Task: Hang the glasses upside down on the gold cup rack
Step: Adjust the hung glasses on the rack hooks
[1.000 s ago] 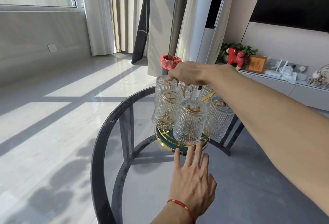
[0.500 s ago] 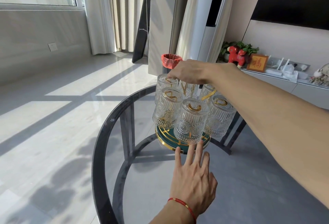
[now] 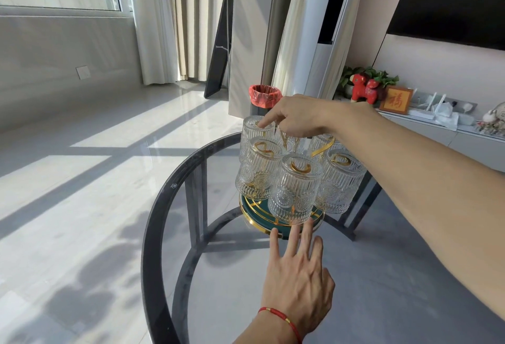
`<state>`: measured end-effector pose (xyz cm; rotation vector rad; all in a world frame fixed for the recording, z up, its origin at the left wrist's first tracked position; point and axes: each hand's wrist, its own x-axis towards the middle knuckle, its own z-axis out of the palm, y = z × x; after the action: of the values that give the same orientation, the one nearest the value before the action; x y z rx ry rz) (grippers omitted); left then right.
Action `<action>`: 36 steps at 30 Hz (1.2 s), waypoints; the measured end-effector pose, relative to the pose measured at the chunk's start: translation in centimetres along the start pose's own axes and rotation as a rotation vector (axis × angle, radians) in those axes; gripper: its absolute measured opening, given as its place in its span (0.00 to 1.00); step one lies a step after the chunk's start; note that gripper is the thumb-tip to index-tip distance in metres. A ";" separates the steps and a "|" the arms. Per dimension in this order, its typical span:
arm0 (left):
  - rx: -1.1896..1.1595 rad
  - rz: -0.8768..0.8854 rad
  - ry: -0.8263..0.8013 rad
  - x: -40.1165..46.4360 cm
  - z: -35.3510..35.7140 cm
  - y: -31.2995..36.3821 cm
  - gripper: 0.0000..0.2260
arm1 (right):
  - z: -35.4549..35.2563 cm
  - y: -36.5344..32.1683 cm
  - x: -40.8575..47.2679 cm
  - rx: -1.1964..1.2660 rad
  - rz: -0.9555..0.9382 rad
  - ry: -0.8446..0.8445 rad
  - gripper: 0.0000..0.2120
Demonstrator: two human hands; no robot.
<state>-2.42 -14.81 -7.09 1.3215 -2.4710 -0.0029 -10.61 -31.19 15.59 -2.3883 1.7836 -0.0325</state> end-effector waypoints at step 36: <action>-0.038 0.031 -0.038 0.2 0.3 -0.2 0.26 | 7.7 -5.4 -9.6 -0.237 -0.063 0.246 0.30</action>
<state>-2.40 -15.10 -7.32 1.2782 -2.5100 -0.0676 -7.33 -19.68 9.51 -2.7102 1.9110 -0.1352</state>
